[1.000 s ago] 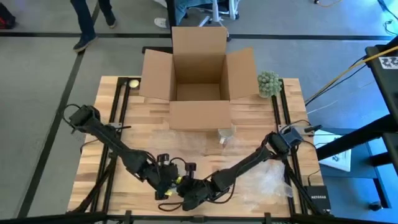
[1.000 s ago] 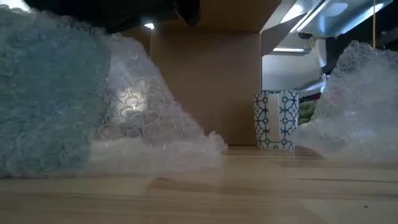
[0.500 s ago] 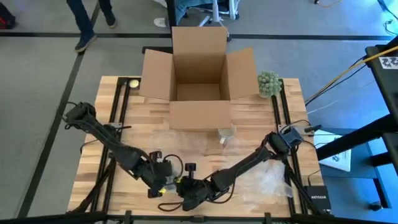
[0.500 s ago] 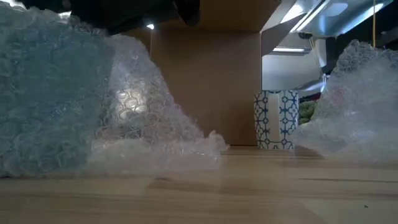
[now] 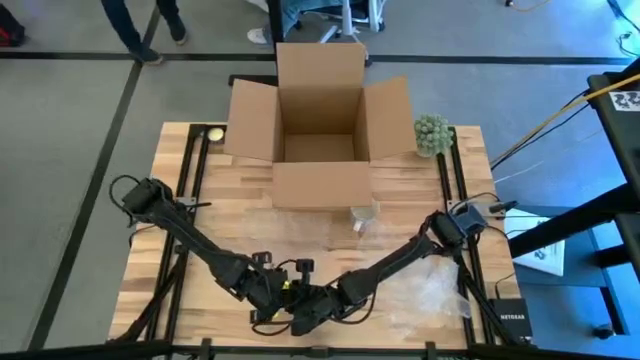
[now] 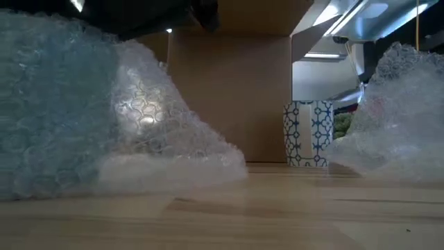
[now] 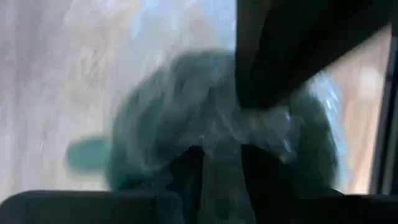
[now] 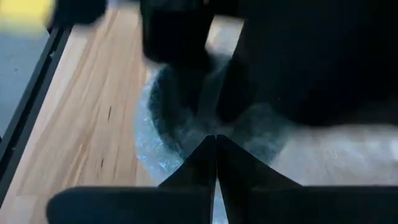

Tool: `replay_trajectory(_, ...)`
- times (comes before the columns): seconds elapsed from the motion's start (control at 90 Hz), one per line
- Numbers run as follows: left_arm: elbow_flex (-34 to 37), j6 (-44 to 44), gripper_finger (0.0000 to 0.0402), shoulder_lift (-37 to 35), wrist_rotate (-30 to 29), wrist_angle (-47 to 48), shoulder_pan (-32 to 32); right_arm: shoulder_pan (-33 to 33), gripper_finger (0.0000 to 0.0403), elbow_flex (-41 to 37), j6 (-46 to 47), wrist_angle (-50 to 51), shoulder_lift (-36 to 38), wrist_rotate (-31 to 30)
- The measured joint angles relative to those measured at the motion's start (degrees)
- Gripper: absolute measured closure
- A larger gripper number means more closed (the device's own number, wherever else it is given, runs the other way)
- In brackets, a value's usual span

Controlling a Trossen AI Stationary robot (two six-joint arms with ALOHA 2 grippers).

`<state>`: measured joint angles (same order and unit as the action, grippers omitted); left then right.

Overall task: Wrap mug
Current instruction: Wrap the green mug with bubble wrap

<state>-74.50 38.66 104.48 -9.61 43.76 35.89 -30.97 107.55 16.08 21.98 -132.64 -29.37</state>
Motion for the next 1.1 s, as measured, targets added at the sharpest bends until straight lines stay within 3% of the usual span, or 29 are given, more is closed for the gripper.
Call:
replay_trajectory(0.233, -0.1, -1.2, 0.0304, 2.1, 0.2, -0.8, -0.6, 0.0, 0.0402, 0.0, 0.1, 0.0, 0.0, 0.3)
replay_trajectory(0.611, 0.3, 1.6, 0.0304, -7.9, 0.7, 2.6, 1.0, 0.0, 0.0402, 0.1, 0.1, 0.1, 0.0, 1.5)
replay_trajectory(0.878, 0.3, -0.6, 0.0304, -10.1, -8.1, 2.4, 0.7, 0.0, 0.0402, 0.1, 0.1, 0.0, 0.0, 1.6)
replay_trajectory(1.1, 0.2, -1.9, 0.0304, -6.2, -7.6, 0.6, -0.1, 0.0, 0.0402, 0.1, 0.1, 0.0, 0.0, 1.5)
